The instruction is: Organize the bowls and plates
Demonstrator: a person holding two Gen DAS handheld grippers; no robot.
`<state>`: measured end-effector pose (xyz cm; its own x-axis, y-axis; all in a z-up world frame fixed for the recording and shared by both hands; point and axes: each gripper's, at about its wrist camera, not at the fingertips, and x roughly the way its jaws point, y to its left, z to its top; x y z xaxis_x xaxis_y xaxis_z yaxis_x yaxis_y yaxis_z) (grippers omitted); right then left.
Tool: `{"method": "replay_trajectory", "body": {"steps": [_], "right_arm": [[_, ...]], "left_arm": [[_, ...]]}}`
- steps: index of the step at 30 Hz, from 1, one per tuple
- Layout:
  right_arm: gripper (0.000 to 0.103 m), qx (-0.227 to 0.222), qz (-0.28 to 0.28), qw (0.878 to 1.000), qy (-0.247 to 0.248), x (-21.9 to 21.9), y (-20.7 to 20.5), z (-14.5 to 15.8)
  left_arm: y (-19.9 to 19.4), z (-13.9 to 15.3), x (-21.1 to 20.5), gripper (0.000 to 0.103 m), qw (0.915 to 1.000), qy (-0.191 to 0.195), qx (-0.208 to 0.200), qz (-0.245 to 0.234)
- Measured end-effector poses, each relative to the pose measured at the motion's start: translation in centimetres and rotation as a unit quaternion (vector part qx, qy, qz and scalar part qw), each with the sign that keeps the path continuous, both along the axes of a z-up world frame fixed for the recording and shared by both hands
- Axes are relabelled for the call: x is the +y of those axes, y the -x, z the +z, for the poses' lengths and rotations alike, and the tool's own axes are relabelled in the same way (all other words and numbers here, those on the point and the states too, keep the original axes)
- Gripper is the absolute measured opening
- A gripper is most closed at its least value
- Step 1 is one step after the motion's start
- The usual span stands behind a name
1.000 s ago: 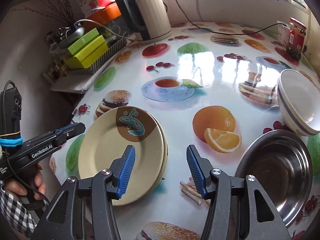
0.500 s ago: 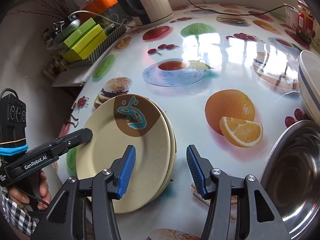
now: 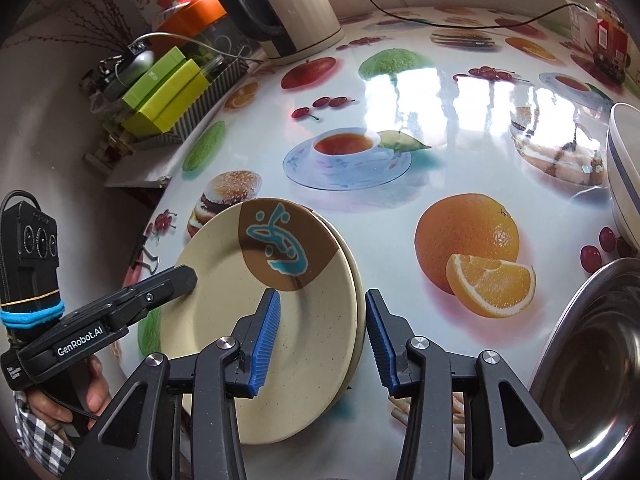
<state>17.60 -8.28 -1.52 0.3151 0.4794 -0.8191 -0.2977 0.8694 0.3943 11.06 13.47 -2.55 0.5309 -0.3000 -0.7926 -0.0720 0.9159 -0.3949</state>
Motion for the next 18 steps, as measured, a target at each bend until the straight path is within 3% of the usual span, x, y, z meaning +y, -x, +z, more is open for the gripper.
{"method": "replay_trajectory", "body": {"steps": [18], "right_arm": [[0.042, 0.004, -0.041, 0.999, -0.010, 0.2, -4.6, -0.4]], "left_arm": [[-4.6, 0.4, -0.7, 0.025, 0.9992, -0.037, -0.014, -0.007]]}}
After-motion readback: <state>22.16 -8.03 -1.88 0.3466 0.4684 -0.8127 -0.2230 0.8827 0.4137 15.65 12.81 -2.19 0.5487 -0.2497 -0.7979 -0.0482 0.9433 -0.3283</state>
